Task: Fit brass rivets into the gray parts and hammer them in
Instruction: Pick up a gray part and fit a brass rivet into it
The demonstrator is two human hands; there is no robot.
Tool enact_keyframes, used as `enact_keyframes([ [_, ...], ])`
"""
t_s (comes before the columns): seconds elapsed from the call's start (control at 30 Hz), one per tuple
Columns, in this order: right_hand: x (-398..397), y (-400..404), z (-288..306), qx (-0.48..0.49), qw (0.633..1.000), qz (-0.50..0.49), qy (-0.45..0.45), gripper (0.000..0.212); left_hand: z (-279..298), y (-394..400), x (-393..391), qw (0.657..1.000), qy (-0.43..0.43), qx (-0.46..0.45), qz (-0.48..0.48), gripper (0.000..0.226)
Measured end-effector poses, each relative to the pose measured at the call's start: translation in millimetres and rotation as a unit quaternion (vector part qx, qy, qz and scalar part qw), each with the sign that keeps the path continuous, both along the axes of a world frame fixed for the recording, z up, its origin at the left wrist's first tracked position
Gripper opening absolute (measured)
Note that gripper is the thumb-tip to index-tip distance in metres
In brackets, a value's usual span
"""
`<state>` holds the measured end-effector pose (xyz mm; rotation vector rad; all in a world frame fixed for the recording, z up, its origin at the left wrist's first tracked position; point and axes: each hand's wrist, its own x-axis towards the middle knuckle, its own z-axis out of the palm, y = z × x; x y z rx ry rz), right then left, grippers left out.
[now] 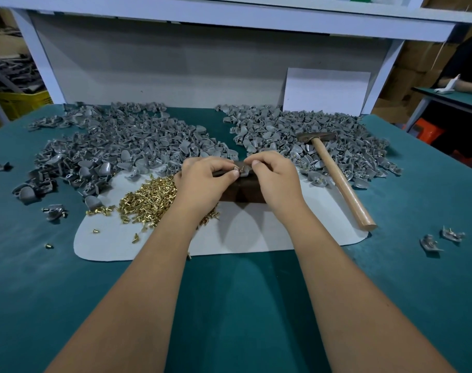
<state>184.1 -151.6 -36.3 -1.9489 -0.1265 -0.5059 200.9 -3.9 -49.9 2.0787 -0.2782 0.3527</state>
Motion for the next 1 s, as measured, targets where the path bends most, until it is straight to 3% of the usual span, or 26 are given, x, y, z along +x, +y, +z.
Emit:
enact_keyframes([
  [0.47, 0, 1, 0, -0.093, 0.995, -0.009, -0.036, 0.007, 1, 0, -1, 1.0, 0.003, -0.006, -0.006, 0.01],
  [0.7, 2, 11, 3, -0.178, 0.981, -0.067, -0.047, 0.01, 1, -3, -4, 1.0, -0.012, -0.015, 0.012, 0.012],
  [1.0, -2, 12, 1, -0.191, 0.977, -0.071, -0.061, 0.009, 4, -3, -5, 1.0, 0.01, -0.015, 0.012, 0.014],
])
